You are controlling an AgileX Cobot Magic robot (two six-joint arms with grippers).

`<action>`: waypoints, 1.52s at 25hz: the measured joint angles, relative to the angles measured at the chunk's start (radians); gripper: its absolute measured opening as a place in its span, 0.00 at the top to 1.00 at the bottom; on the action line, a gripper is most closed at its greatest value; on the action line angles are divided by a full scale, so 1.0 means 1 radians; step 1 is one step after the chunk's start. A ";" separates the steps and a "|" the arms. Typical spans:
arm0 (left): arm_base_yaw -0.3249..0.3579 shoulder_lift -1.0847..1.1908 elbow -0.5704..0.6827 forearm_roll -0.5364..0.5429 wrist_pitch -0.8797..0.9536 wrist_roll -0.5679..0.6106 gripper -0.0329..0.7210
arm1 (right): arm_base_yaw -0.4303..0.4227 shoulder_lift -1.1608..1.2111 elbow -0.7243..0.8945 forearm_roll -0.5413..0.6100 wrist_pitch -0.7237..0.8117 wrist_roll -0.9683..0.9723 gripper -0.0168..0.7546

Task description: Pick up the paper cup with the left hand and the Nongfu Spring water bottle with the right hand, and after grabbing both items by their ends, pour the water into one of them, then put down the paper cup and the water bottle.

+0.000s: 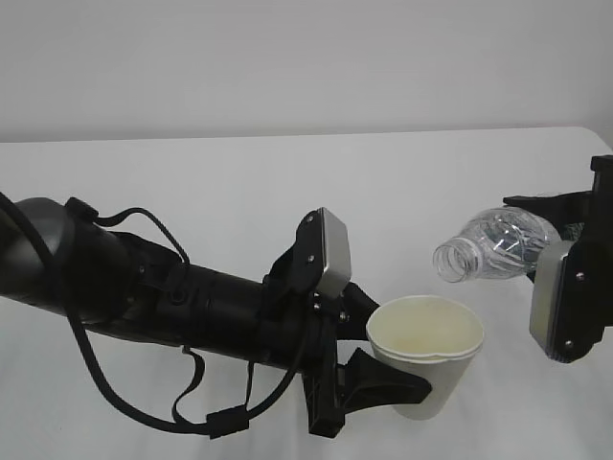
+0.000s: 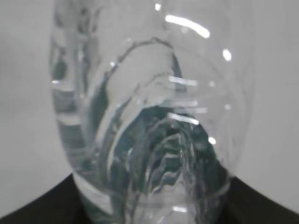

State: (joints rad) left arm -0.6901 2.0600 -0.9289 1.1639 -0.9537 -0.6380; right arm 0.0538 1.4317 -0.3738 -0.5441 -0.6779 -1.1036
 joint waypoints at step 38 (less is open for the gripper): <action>0.000 0.034 -0.021 -0.023 -0.048 0.000 0.39 | 0.000 0.000 -0.002 0.012 0.000 -0.132 0.48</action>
State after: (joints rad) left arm -0.6901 2.0944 -0.9496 1.1410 -1.0017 -0.6380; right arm 0.0538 1.4317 -0.3759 -0.5320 -0.6779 -1.2353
